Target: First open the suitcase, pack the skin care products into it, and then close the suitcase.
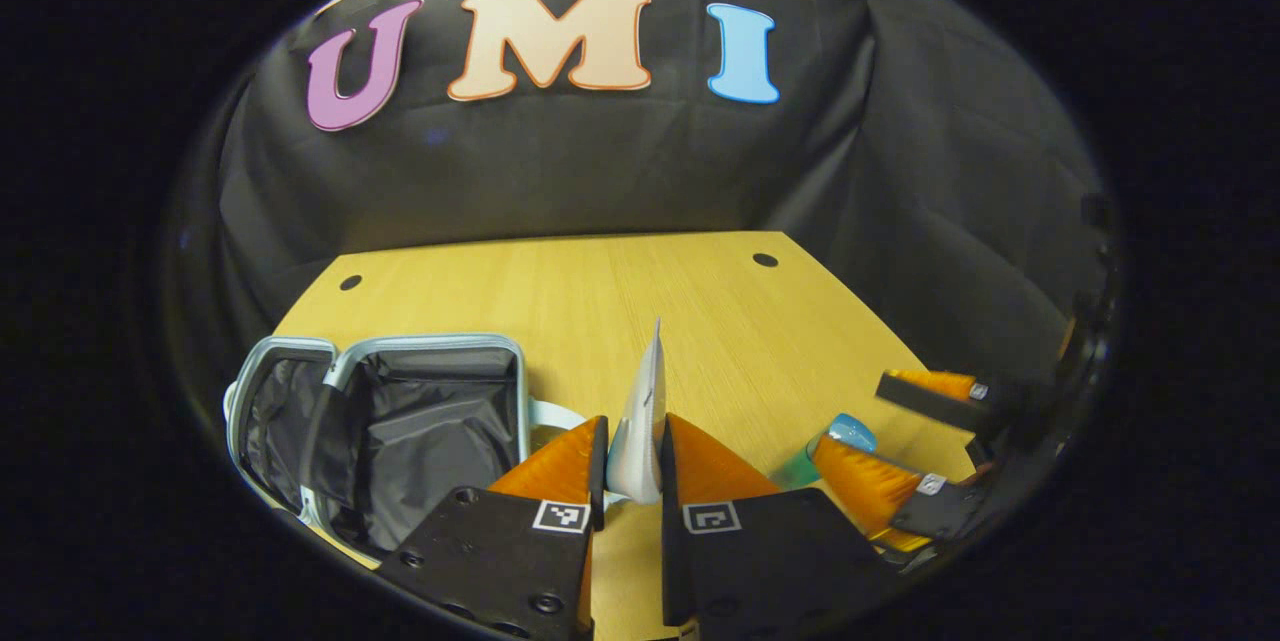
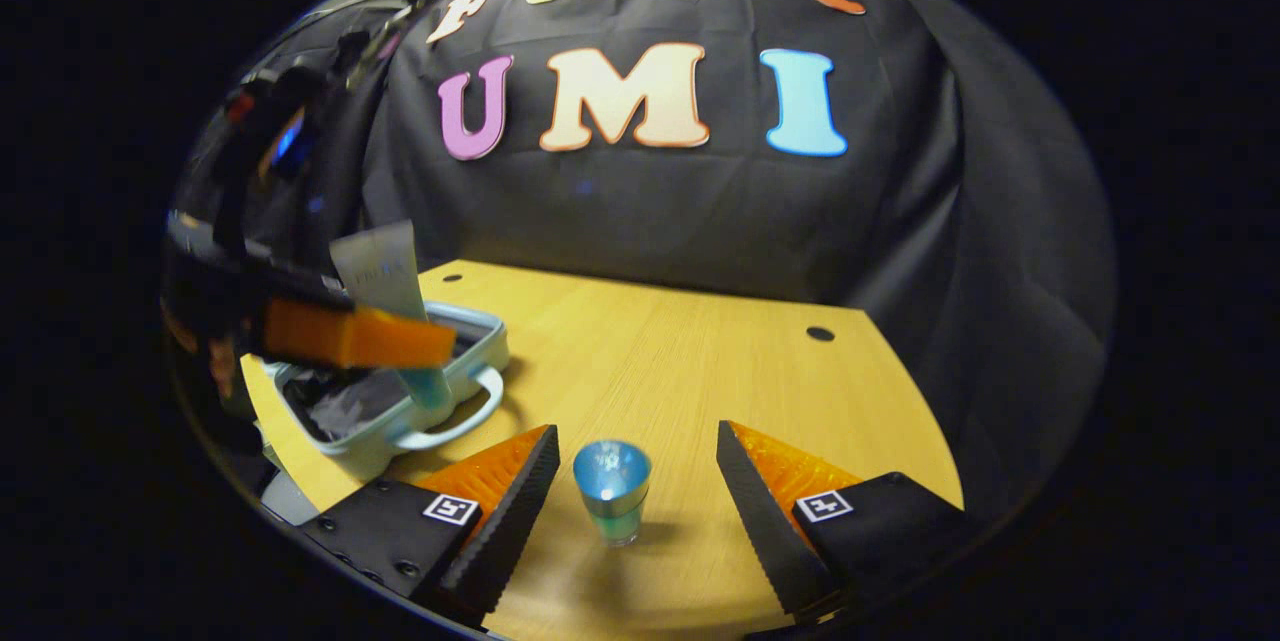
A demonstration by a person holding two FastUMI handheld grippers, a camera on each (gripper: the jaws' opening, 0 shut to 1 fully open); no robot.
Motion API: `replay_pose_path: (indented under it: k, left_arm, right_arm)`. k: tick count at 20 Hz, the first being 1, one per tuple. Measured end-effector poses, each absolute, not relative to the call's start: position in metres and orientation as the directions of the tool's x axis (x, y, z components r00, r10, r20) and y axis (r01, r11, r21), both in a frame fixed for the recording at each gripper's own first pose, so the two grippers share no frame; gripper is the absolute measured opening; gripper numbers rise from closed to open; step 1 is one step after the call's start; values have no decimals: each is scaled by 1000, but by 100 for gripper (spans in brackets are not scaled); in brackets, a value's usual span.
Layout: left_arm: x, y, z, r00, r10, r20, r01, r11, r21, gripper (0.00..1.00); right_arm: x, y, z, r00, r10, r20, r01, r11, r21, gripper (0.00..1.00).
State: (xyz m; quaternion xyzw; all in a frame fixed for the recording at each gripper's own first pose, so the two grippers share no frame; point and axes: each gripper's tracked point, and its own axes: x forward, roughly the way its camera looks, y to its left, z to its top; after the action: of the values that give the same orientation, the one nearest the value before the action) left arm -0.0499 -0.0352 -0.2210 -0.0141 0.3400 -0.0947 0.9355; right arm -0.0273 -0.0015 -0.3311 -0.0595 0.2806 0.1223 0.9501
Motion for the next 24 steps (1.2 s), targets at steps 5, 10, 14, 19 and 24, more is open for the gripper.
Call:
replay_pose_path:
  k: [5, 10, 14, 19, 24]
  left_arm:
    - [-66, 3, -214, 748, -106, -656, 99, 994, -48, 19]
    - [-80, 46, -215, 723, -30, -690, 36, 999, -6, 19]
    - [-89, 79, -228, 681, 19, -732, 3, 1000, 28, 19]
    - [-98, 120, -261, 591, 48, -806, -20, 999, 44, 19]
    - [-110, 149, -305, 478, 36, -877, -28, 999, 26, 19]
  right_arm:
    - [-45, 8, -379, 742, 232, -628, -319, 947, -27, 91]
    - [-43, 13, -394, 720, 231, -654, -329, 944, -29, 57]
    - [-45, 25, -382, 672, 252, -696, -316, 948, 38, 41]
    - [-43, 60, -337, 664, 306, -682, -293, 946, 140, 41]
    - [-52, 120, -305, 629, 395, -670, -321, 916, 239, 41]
